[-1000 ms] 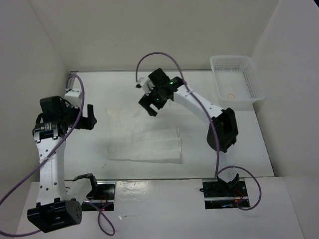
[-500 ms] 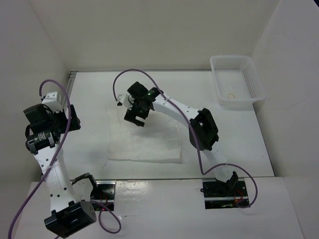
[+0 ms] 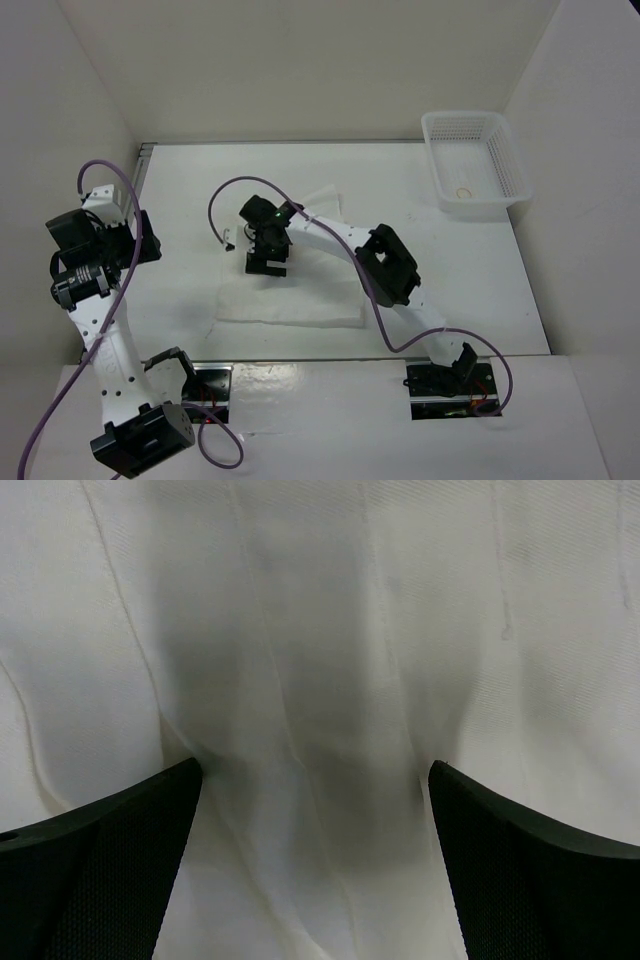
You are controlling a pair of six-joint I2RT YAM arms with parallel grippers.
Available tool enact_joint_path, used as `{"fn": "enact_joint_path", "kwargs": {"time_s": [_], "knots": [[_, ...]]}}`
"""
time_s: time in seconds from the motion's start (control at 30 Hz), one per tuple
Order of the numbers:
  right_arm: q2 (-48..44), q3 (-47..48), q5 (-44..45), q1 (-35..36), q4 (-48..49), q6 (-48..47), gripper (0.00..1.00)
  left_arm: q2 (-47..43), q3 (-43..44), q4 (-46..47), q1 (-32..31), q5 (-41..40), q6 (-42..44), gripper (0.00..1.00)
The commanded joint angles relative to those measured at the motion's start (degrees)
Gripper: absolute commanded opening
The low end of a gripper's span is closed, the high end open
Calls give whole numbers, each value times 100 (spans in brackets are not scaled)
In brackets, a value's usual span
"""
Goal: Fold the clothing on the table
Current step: Flatten the skirt out
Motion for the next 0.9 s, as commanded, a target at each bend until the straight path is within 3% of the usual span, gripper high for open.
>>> {"fn": "enact_joint_path", "kwargs": {"time_s": [0.0, 0.23, 0.4, 0.67, 0.87], "knots": [[18, -21, -28, 0, 150, -147, 98, 16, -9, 169, 39, 165, -22, 100], [71, -311, 77, -79, 282, 335, 98, 16, -9, 169, 39, 340, 31, 100], [71, -249, -72, -596, 335, 942, 98, 68, -9, 169, 39, 393, 31, 100], [-43, -363, 1314, -1185, 765, 1926, 98, 122, -9, 169, 39, 499, 84, 100], [-105, -91, 1457, -1852, 546, 2814, 98, 182, -9, 169, 39, 551, 84, 100]]}}
